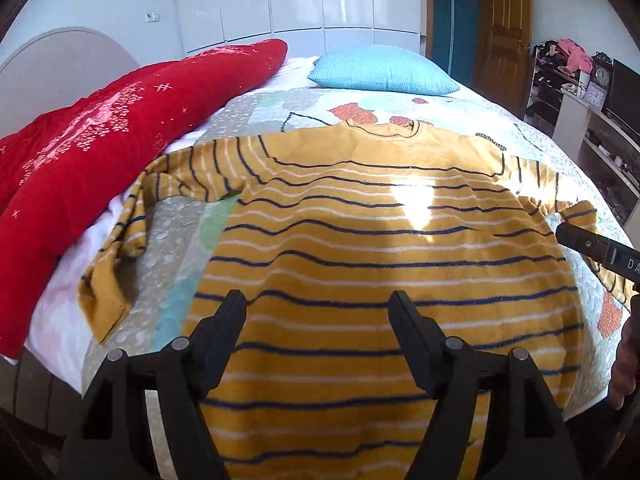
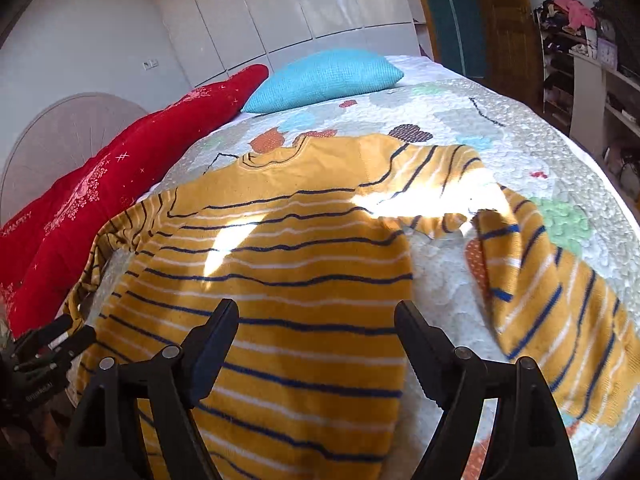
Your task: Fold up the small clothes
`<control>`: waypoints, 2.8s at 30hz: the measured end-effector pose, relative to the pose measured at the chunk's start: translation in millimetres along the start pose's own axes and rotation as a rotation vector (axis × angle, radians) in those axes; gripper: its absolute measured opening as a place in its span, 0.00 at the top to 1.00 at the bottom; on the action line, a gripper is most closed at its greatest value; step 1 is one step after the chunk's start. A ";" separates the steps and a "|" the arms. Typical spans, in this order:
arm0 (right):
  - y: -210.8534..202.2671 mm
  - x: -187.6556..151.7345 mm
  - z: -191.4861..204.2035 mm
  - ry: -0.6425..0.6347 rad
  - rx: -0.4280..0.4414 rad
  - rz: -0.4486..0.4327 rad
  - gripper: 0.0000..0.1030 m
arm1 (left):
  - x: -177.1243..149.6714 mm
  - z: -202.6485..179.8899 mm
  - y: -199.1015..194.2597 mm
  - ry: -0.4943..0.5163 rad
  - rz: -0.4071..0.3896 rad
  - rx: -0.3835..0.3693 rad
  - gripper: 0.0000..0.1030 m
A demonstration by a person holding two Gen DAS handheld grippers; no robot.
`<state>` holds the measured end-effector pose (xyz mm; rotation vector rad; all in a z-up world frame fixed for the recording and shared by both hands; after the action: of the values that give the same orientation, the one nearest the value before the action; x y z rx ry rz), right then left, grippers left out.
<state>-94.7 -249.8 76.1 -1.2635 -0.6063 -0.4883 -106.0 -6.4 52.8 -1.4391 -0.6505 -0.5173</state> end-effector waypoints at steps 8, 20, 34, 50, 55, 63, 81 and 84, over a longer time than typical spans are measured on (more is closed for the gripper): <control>60.5 9.5 -7.0 -0.027 -0.104 0.022 0.18 | 19.8 -12.0 82.3 -0.052 0.080 0.043 0.30; 81.1 -9.2 3.2 -0.127 -0.207 0.007 0.08 | 3.6 -13.2 99.2 -0.063 0.017 0.132 0.12; 81.2 -9.5 3.3 -0.130 -0.213 -0.007 0.06 | 3.7 -10.8 100.1 -0.082 0.007 0.113 0.10; 80.9 -9.4 2.2 -0.133 -0.214 -0.005 0.06 | 3.8 -11.4 100.2 -0.085 0.007 0.114 0.10; 79.5 -9.4 1.5 -0.134 -0.216 -0.005 0.06 | 3.6 -11.9 100.2 -0.084 0.008 0.116 0.10; 79.0 -9.2 0.8 -0.135 -0.216 -0.005 0.06 | 3.7 -13.1 99.3 -0.083 0.004 0.124 0.10; 78.6 -10.1 0.6 -0.135 -0.217 -0.005 0.06 | 3.7 -13.3 98.9 -0.081 0.004 0.124 0.10; 78.7 -10.3 0.9 -0.135 -0.217 -0.005 0.06 | 3.7 -13.4 98.8 -0.081 0.004 0.124 0.10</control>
<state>-51.7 -230.0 12.3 -1.5108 -0.6835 -0.4846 -34.8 -12.0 -17.0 -1.3497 -0.7320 -0.4104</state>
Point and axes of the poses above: each gripper's, at about its wrist camera, not at the fingertips, and y roughly the way its jaws point, z to its left, x to its top, the point moved 3 cm from there along y, roughly the way its jaws point, and after that the axes turned 3 degrees about -y, right-handed, at the moved point
